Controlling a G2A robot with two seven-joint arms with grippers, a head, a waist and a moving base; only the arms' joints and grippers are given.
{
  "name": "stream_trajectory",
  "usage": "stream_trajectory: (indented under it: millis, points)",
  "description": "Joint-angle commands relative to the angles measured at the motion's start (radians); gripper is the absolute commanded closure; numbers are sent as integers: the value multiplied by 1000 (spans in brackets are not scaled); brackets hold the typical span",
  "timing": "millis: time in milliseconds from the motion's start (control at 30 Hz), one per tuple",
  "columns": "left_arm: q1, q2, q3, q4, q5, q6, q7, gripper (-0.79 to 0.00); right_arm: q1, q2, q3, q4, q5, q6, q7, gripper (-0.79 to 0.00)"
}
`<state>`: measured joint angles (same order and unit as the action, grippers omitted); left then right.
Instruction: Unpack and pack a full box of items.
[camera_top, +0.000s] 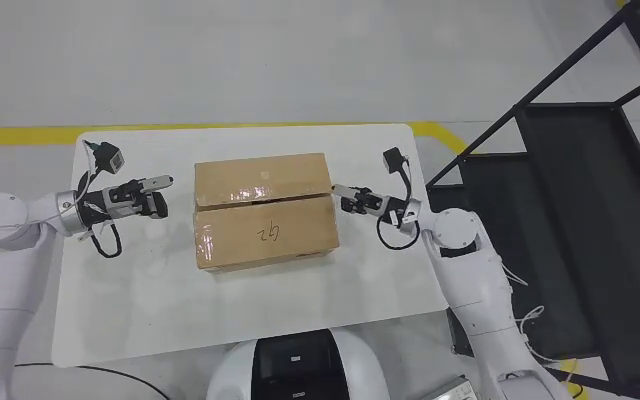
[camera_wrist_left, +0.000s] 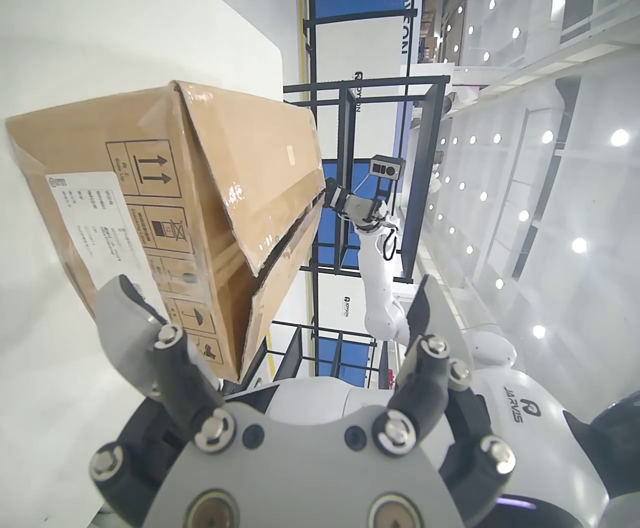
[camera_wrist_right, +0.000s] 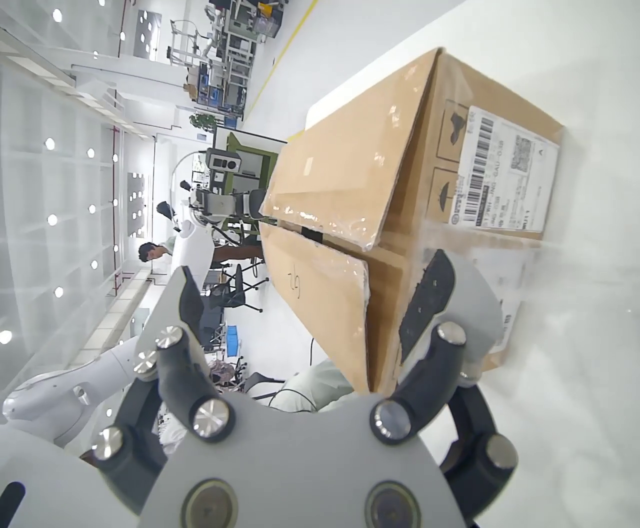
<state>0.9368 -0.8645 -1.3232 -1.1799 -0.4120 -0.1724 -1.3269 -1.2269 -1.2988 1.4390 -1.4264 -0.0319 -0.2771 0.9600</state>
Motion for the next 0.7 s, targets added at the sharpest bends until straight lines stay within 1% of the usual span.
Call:
stream_trajectory:
  millis: [0,133,300,433,567,667]
  points:
    - [0,0,0,0,0,0,0,-785,11,1,-13,20,-9,-9,1,-785]
    - [0,0,0,0,0,0,0,-785,25,3,-33,37,25,-37,28,-785]
    - [0,0,0,0,0,0,0,-785,15,13,-30,13,82,-60,89,-785]
    - [0,0,0,0,0,0,0,-785,-5,23,-24,-16,139,-42,176,-785]
    - [0,0,0,0,0,0,0,-785,-28,33,-15,-43,254,-30,287,-785]
    - [0,0,0,0,0,0,0,-785,-44,41,-8,-57,297,-18,347,-785]
